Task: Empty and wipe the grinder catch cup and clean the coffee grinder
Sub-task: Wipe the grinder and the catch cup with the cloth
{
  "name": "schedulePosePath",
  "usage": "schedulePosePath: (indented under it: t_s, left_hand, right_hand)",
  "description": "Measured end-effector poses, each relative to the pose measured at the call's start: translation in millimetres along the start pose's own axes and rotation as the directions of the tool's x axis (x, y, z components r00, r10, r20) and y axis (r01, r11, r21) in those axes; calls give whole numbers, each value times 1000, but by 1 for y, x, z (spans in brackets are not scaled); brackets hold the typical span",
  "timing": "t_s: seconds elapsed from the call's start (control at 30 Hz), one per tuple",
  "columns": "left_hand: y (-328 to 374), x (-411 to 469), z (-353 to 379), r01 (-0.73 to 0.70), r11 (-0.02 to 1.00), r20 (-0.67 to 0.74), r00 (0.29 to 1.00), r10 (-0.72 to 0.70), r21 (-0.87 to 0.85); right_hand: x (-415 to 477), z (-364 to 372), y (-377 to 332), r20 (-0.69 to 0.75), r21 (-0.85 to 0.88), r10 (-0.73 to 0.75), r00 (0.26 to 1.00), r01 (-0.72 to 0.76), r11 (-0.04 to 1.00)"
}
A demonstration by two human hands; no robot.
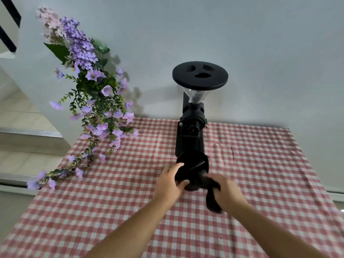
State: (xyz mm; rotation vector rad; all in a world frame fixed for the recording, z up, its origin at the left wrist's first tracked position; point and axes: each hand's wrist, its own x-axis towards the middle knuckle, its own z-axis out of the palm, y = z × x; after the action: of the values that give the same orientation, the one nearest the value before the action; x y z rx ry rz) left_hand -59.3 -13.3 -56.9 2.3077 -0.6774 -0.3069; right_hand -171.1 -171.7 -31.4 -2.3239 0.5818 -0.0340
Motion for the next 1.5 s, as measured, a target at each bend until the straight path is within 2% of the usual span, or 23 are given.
schedulePosePath:
  t_s: [0.1, 0.17, 0.3, 0.4, 0.47, 0.53, 0.6, 0.67, 0.7, 0.8, 0.9, 0.93, 1.0, 1.1, 1.2, 1.3, 1.4, 1.5]
  left_hand:
    - [4, -3, 3, -20, 1000, -34, 999, 20, 1]
    - [7, -3, 5, -22, 1000, -48, 999, 23, 17]
    - [8, -1, 3, -31, 997, -55, 998, 35, 71]
    - [8, -2, 1, -46, 992, -34, 998, 51, 115]
    - [8, -3, -1, -37, 990, -26, 999, 41, 134]
    - [8, -3, -3, -26, 988, -10, 1000, 28, 149]
    - [9, -3, -4, -27, 989, 10, 1000, 26, 144]
    - [9, -4, -2, -22, 991, 17, 1000, 20, 131]
    - [9, -5, -2, -18, 992, 15, 1000, 16, 121]
    - [11, -7, 0, -1, 995, -7, 1000, 1, 98]
    - [12, -6, 4, 54, 998, -48, 997, -55, -22]
    - [11, -4, 5, 66, 998, -46, 997, -67, -23]
    - [7, 2, 8, 46, 996, -19, 999, -45, 80]
    - [4, 4, 8, 45, 997, -5, 999, -45, 58]
    - [3, -1, 7, 59, 998, -30, 998, -58, 34]
    - [2, -1, 7, 86, 996, -27, 996, -85, 26]
    - [6, 1, 6, 98, 995, -12, 995, -98, 2]
    - [7, 9, 4, 101, 993, 9, 995, -101, -54]
  right_hand:
    - [23, -14, -13, -174, 138, 55, 983, -31, 990]
    - [20, -6, -19, -206, 67, 26, 978, -12, 998]
    - [-18, 23, -10, -9, -62, -104, 994, 104, 993]
    - [-20, 5, 8, 90, -165, -200, 976, 213, 963]
    - [-7, -17, 21, 110, -222, -190, 976, 210, 952]
    - [6, -35, 29, -6, -139, -97, 995, 95, 986]
    - [15, -45, 28, -179, 4, -14, 984, 15, 1000]
    - [19, -43, 14, -288, 81, 8, 958, 16, 997]
    - [20, -38, 4, -299, 67, -17, 954, 39, 997]
    - [21, -10, -27, -157, -100, -103, 982, 88, 991]
    - [23, 13, -44, -2, -199, -59, 998, 57, 978]
    - [22, 17, -47, 29, -212, -97, 995, 101, 972]
    - [19, 23, -49, 92, -236, -214, 972, 230, 944]
    - [15, 20, -43, 160, -163, -297, 942, 321, 933]
    - [8, 11, -26, 162, -143, -346, 924, 369, 918]
    - [0, -1, 8, 169, -200, -256, 952, 287, 937]
    - [4, -19, 23, 36, -62, -85, 996, 87, 994]
    - [21, -36, 5, -216, 208, 16, 976, 30, 978]
